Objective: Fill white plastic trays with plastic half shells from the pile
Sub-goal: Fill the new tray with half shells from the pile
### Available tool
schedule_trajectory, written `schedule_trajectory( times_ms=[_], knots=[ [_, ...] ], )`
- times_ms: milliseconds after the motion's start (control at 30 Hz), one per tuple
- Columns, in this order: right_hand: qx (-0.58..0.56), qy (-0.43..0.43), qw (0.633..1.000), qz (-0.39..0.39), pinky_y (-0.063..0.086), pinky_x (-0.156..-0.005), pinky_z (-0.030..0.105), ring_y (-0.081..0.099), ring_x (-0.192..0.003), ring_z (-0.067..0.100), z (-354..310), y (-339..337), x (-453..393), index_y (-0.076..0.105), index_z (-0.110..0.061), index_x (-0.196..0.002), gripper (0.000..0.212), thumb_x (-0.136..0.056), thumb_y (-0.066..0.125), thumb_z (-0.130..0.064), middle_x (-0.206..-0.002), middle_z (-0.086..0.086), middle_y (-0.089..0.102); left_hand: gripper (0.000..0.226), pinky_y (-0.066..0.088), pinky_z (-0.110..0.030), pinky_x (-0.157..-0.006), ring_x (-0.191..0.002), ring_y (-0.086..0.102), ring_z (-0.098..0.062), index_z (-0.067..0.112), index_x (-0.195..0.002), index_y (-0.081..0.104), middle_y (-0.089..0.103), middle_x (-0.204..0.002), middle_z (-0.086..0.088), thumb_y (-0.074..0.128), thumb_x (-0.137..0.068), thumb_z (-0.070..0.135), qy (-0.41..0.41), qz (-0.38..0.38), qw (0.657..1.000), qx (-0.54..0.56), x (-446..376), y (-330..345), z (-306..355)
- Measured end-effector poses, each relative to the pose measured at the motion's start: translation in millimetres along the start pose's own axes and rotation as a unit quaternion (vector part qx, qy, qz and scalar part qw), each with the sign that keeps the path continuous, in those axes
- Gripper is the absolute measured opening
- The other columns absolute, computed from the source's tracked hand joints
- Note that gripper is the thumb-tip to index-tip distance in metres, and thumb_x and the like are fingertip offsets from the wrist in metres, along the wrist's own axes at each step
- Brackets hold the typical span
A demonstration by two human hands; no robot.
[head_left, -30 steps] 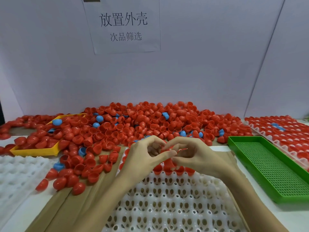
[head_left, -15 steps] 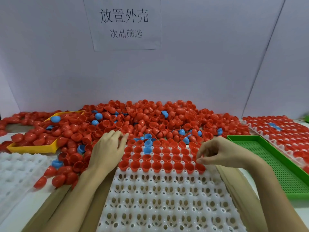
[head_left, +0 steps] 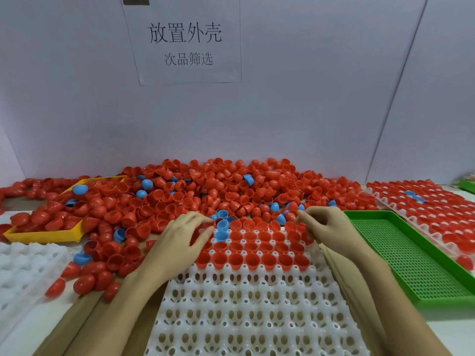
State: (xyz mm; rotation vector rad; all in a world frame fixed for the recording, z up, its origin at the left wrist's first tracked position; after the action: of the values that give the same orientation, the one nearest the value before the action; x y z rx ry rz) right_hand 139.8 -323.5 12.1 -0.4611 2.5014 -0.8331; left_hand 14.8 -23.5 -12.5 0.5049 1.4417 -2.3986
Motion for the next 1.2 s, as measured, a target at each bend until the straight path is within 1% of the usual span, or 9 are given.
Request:
schedule_trajectory(
  times_ms=[167,367,500,633,767,867,1033,1100,1200],
  knots=[
    [-0.014,0.056,0.989,0.135,0.043,-0.057,0.028,0.052,-0.049,0.006,20,-5,-1,0.077,-0.022,-0.084,0.037,-0.109,0.053,-0.032,-0.056,0.0,0.062,0.032,0.032,-0.023,-0.103,-0.117,0.047,0.005,0.031,-0.128,0.063,0.056,-0.123,0.024,0.043,-0.106,0.041,0.025,-0.002,0.998,-0.049,2,3,4],
    [-0.013,0.098,0.98,0.171,0.04,-0.059,0.028,0.054,-0.048,0.003,27,-7,-2,0.077,-0.024,-0.088,0.036,-0.11,0.049,-0.032,-0.053,-0.006,0.063,0.021,0.043,-0.023,-0.097,-0.106,0.053,-0.001,0.022,-0.113,0.07,0.06,-0.11,0.018,0.051,-0.106,0.027,0.002,0.044,0.999,-0.011,-10,-1,15],
    [-0.033,0.088,0.975,0.201,0.038,-0.059,0.027,0.055,-0.045,-0.003,21,-14,0,0.078,-0.022,-0.088,0.037,-0.111,0.049,-0.027,-0.049,-0.015,0.061,0.027,0.047,-0.035,-0.1,-0.106,0.056,-0.01,0.02,-0.107,0.073,0.064,-0.108,0.009,0.048,-0.107,0.03,-0.021,-0.025,0.999,-0.01,-38,14,21],
    [-0.034,0.09,0.975,0.199,0.038,-0.059,0.028,0.053,-0.043,-0.002,20,-15,1,0.077,-0.024,-0.087,0.037,-0.111,0.049,-0.027,-0.047,-0.011,0.06,0.047,0.04,-0.044,-0.108,-0.081,0.062,-0.013,0.016,-0.089,0.073,0.068,-0.078,0.0,0.038,-0.11,0.04,-0.025,-0.154,0.984,-0.082,-70,29,15],
    [-0.033,0.102,0.974,0.2,0.037,-0.056,0.026,0.053,-0.042,-0.002,25,-14,1,0.078,-0.022,-0.087,0.038,-0.111,0.049,-0.027,-0.046,-0.008,0.059,0.047,0.022,-0.048,-0.117,-0.129,0.046,-0.023,0.028,-0.143,0.057,0.064,-0.112,0.004,0.021,-0.113,0.033,-0.034,-0.279,0.947,-0.158,-80,52,5],
    [-0.039,0.105,0.973,0.202,0.039,-0.059,0.027,0.053,-0.042,-0.002,27,-15,1,0.078,-0.023,-0.086,0.038,-0.111,0.049,-0.028,-0.047,-0.01,0.061,0.049,0.019,-0.048,-0.118,-0.139,0.039,-0.021,0.027,-0.142,0.058,0.065,-0.132,0.007,0.02,-0.113,0.033,-0.043,-0.228,0.964,-0.132,-81,49,2],
    [-0.068,0.097,0.976,0.182,0.04,-0.059,0.028,0.049,-0.043,0.001,23,-11,-1,0.078,-0.023,-0.088,0.037,-0.111,0.049,-0.029,-0.05,-0.006,0.06,0.041,0.042,-0.028,-0.111,-0.12,0.059,0.004,0.024,-0.117,0.075,0.071,-0.119,0.017,0.037,-0.111,0.038,-0.037,-0.007,0.99,0.137,-59,8,23],
    [-0.11,0.081,0.979,0.154,0.041,-0.057,0.03,0.048,-0.049,0.01,13,-5,-2,0.078,-0.021,-0.088,0.036,-0.11,0.051,-0.027,-0.052,-0.004,0.057,0.035,0.046,-0.018,-0.104,-0.115,0.061,0.007,0.024,-0.116,0.076,0.072,-0.116,0.019,0.043,-0.109,0.035,-0.014,0.009,0.979,0.203,-42,0,40],
    [-0.165,0.047,0.981,0.095,0.041,-0.052,0.02,0.049,-0.052,0.011,-11,6,0,0.079,-0.02,-0.09,0.031,-0.109,0.055,-0.024,-0.056,-0.003,0.057,0.023,0.051,-0.021,-0.099,-0.111,0.066,0.002,0.024,-0.112,0.077,0.073,-0.112,0.02,0.056,-0.105,0.028,0.003,0.028,0.975,0.219,-22,-4,57]
  ],
)
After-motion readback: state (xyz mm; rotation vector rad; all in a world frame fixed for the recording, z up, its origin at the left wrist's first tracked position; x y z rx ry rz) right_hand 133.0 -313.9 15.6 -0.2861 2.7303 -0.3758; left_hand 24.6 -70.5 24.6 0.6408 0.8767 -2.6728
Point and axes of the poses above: each hand's wrist, its own x-axis away from the middle knuckle, its own y-axis out of the palm, z = x × y, the point moved 7 cm from there along -x, towards the middle knuckle
